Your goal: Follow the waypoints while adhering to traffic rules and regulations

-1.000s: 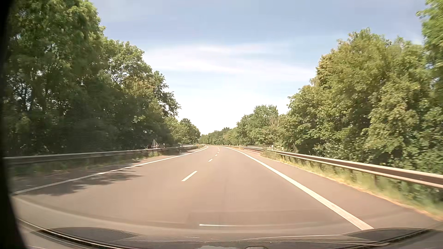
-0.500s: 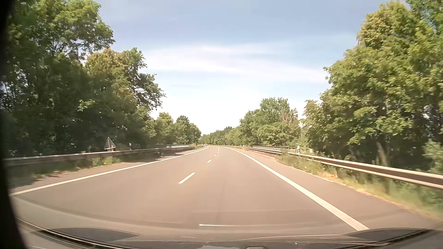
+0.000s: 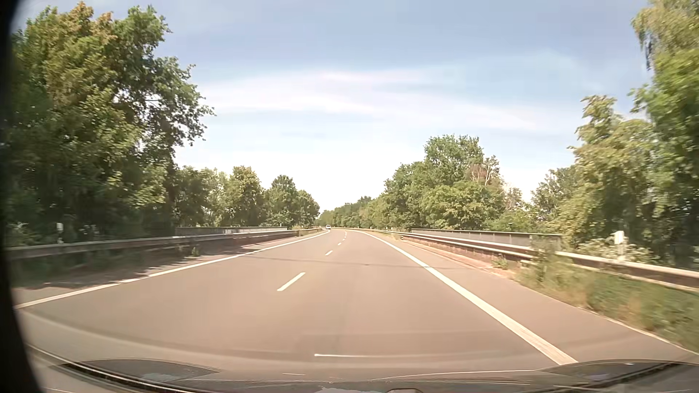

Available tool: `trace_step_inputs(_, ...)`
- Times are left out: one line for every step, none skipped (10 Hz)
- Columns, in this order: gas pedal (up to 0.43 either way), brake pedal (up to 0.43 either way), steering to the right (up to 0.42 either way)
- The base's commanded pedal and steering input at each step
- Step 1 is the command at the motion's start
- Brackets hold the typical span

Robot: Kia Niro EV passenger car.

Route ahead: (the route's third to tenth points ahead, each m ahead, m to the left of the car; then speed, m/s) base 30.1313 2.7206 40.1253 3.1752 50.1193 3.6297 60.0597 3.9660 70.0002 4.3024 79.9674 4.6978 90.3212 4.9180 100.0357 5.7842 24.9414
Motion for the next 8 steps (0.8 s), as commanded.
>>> trace_step_inputs(0.197, 0.000, -0.006)
trace_step_inputs(0.209, 0.000, -0.006)
trace_step_inputs(0.209, 0.000, -0.006)
trace_step_inputs(0.220, 0.000, -0.006)
trace_step_inputs(0.220, 0.000, -0.006)
trace_step_inputs(0.228, 0.000, -0.006)
trace_step_inputs(0.228, 0.000, -0.006)
trace_step_inputs(0.228, 0.000, -0.005)
